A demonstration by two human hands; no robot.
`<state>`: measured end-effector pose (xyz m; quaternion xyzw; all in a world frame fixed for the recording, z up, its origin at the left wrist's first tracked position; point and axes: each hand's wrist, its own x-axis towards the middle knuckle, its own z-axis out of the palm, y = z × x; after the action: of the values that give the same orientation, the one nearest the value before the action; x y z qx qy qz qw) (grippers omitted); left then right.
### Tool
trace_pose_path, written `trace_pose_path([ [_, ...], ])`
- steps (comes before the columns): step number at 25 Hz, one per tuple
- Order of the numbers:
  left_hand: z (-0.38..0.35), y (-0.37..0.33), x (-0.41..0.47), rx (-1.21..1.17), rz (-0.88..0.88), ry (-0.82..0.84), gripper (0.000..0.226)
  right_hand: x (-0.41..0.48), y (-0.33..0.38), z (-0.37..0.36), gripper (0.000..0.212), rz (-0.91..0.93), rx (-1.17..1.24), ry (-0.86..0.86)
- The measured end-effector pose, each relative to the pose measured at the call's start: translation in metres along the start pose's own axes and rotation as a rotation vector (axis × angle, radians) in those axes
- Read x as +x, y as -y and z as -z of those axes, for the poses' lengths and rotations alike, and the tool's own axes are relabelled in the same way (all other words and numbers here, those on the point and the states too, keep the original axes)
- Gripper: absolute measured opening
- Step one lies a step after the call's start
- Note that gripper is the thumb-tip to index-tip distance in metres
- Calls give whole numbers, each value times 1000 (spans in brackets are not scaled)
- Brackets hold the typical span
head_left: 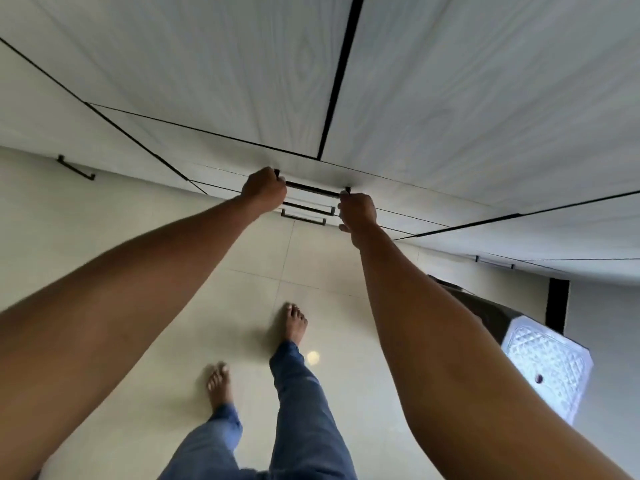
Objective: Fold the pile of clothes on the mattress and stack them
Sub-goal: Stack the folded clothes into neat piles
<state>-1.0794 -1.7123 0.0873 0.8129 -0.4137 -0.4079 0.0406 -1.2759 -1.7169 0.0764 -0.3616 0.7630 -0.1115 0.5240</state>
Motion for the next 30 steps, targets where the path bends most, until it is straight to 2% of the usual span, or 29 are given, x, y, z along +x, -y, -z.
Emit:
trace_pose_path([
  [3, -11, -2, 16, -356, 169, 46, 27, 5, 13, -3, 26, -56, 205, 12],
  [7, -24, 0, 25, -516, 216, 35, 27, 9, 8, -7, 21, -214, 470, 66],
  [10, -29, 4, 20, -530, 175, 11, 22, 4, 3, -11, 21, -129, 462, -7],
  [19, -35, 29, -17, -471, 171, -21, 21, -17, -32, -20, 26, -96, 362, -61],
  [30, -81, 123, -122, -401, 172, -4, 24, -112, -138, -47, 27, -138, 350, -84],
])
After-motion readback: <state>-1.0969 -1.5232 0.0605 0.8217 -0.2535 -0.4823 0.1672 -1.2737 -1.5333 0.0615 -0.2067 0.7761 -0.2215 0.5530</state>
